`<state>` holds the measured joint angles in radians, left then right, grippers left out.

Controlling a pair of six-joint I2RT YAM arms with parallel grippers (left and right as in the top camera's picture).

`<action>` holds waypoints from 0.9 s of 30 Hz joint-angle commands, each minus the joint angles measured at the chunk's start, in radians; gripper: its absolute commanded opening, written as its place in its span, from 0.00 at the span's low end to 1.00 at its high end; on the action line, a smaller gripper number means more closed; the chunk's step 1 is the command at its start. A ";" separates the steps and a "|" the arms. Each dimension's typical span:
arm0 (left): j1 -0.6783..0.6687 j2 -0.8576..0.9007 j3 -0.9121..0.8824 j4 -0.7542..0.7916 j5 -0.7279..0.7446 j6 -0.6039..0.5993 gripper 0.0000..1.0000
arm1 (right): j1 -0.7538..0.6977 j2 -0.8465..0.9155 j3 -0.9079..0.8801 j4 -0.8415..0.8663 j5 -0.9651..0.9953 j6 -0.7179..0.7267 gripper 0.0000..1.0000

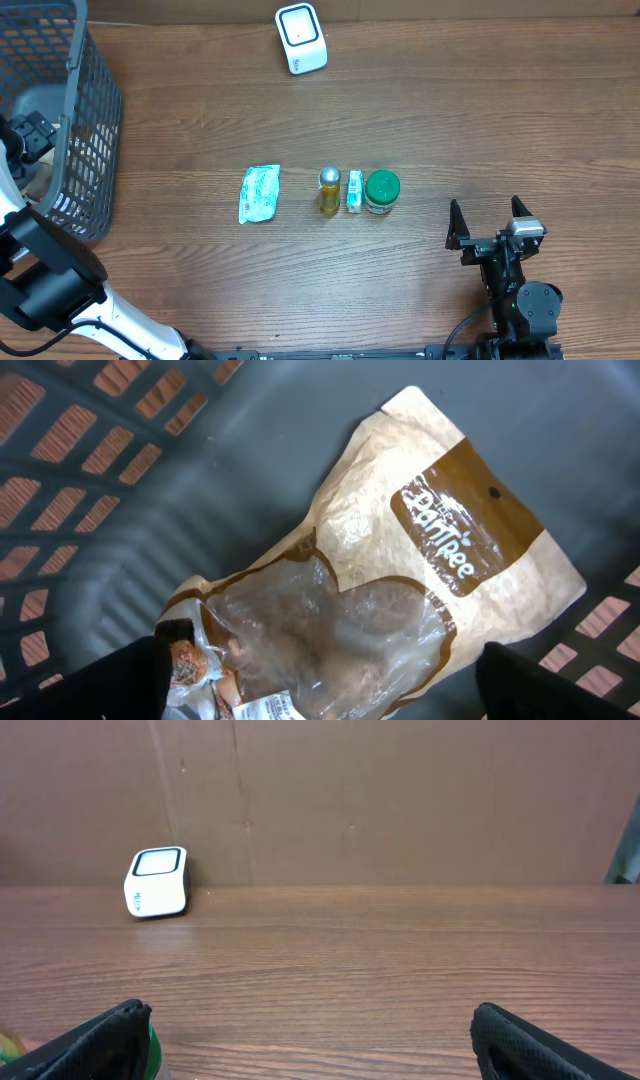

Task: Scan the item barcode
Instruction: 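Reach into the basket and grasp the brown PanTree bag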

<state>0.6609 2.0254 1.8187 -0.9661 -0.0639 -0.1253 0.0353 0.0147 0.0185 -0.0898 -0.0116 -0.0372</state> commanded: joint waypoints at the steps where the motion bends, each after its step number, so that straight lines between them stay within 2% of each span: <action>1: 0.001 0.015 0.009 -0.006 0.013 0.143 0.99 | 0.006 -0.011 -0.011 0.006 -0.001 0.003 1.00; 3: 0.000 0.019 -0.011 0.004 0.013 0.227 1.00 | 0.006 -0.011 -0.011 0.006 -0.001 0.003 1.00; 9: 0.002 0.074 -0.045 0.031 0.038 0.365 1.00 | 0.006 -0.011 -0.011 0.006 -0.001 0.003 1.00; 19: 0.018 0.178 -0.045 0.040 0.065 0.391 1.00 | 0.006 -0.011 -0.011 0.006 -0.001 0.003 1.00; 27: 0.034 0.268 -0.045 0.011 0.163 0.391 0.99 | 0.006 -0.011 -0.011 0.006 -0.001 0.003 1.00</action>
<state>0.6884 2.2143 1.7813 -0.9302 0.0475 0.2436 0.0353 0.0147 0.0185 -0.0895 -0.0109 -0.0372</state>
